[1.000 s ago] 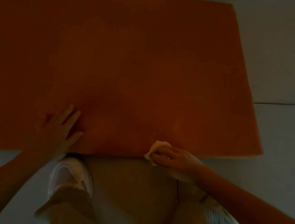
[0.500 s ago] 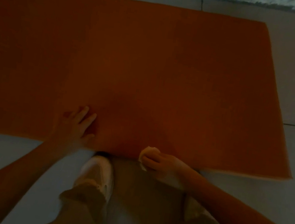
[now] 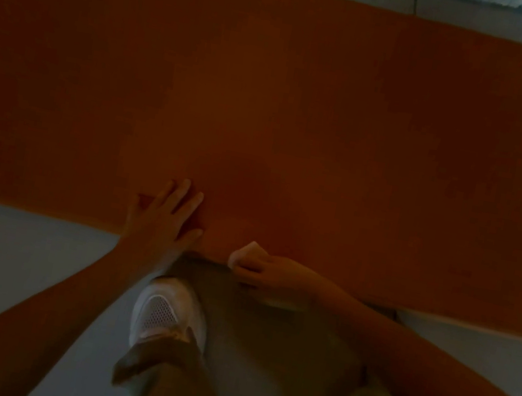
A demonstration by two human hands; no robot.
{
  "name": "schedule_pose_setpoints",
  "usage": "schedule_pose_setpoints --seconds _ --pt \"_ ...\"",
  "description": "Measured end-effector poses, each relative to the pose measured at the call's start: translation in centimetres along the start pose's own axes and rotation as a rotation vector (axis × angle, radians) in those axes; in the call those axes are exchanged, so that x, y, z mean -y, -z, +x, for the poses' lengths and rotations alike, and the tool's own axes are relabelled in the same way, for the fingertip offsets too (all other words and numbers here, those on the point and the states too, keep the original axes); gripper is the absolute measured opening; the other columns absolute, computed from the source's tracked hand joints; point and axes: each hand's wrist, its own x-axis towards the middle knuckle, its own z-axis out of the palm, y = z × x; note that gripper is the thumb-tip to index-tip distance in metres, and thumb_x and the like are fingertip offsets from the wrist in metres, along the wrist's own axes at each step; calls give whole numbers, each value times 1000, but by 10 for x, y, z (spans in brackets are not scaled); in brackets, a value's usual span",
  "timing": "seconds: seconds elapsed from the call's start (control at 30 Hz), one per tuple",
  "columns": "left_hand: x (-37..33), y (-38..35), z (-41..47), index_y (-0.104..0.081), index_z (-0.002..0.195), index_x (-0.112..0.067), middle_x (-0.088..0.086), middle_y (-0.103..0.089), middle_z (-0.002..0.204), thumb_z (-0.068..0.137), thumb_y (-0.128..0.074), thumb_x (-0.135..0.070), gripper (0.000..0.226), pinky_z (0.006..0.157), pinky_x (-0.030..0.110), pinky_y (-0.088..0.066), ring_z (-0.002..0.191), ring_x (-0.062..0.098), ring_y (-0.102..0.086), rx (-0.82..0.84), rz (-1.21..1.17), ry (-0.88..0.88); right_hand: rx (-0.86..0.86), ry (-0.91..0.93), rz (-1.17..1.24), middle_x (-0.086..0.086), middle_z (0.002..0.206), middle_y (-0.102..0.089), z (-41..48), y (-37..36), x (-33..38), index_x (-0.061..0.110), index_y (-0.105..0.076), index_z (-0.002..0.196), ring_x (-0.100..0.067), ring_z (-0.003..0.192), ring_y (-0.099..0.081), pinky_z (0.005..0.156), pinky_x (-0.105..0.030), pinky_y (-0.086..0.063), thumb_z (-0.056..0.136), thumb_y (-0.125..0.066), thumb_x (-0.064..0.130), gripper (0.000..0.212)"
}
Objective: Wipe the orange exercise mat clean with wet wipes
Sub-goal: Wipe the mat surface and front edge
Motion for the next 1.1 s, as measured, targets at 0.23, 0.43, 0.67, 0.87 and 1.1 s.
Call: schedule_pose_setpoints --seconds 0.23,0.43,0.67,0.87,1.1 --pt "38 12 3 1 154 -31 1 14 161 92 -36 -66 80 116 59 -6 148 24 12 117 -7 72 -92 -75 -34 -8 130 -52 -9 0 1 10 -50 125 -28 104 -63 73 -31 -57 87 -41 25 42" --pt "66 16 -7 -8 155 -27 6 8 162 93 -43 -58 78 116 57 -14 148 31 4 109 -42 126 72 -99 -128 0 125 -64 -16 25 16 21 -73 109 -24 118 -59 85 -32 -55 57 -90 27 55" --pt "66 26 0 -2 155 -25 6 11 161 94 -43 -57 80 117 53 -13 148 32 5 193 0 128 -26 -115 -172 3 126 -58 -6 12 7 22 -54 118 -22 120 -48 67 -24 -57 40 -96 37 90" --pt "66 23 -1 -5 154 -22 9 7 161 94 -46 -55 81 116 53 -14 147 37 0 188 2 118 0 -108 -229 -1 128 -45 -3 -3 3 22 -78 94 -30 147 2 79 -30 -57 46 -95 33 52" --pt "89 27 -2 11 151 -31 1 16 160 96 -29 -60 75 120 48 -8 148 26 6 196 144 -38 -144 -186 -126 -3 124 -62 4 -9 13 14 -54 126 -19 94 -67 67 -28 -57 107 -13 30 48"
